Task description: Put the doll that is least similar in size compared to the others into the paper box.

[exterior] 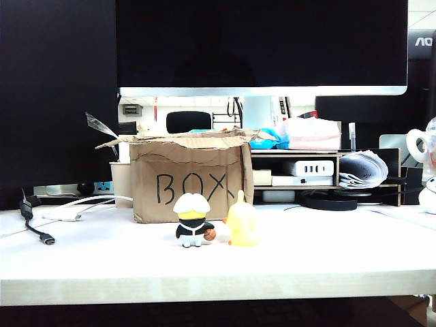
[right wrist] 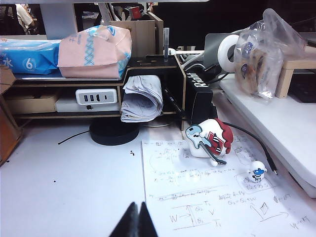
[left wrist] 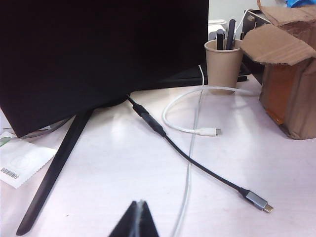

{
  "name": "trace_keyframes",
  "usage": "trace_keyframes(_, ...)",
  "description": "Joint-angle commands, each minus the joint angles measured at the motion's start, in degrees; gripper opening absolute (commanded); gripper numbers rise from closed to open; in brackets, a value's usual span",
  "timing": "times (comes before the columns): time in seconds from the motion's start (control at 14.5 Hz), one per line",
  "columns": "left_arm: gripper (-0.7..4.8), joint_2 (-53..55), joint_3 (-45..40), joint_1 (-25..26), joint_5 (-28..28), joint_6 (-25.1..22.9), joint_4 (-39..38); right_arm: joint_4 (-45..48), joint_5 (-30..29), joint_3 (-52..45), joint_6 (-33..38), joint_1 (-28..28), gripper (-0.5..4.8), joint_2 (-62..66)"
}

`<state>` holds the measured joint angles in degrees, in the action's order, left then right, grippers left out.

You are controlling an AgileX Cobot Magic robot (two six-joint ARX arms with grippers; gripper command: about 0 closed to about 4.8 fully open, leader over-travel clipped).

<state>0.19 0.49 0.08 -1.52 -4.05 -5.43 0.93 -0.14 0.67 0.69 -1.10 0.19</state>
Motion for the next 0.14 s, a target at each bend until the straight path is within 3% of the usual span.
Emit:
trace_keyframes(0.07,-0.05,0.00,0.04,-0.04,0.24,-0.02,0.13,0.61,0.24,-0.24,-0.13,-0.11,0.00,0.00)
trace_keyframes(0.14,-0.05,0.00,0.04,-0.04,0.24,-0.02,0.13,0.61,0.24,-0.24,-0.13,-0.11,-0.01,0.00)
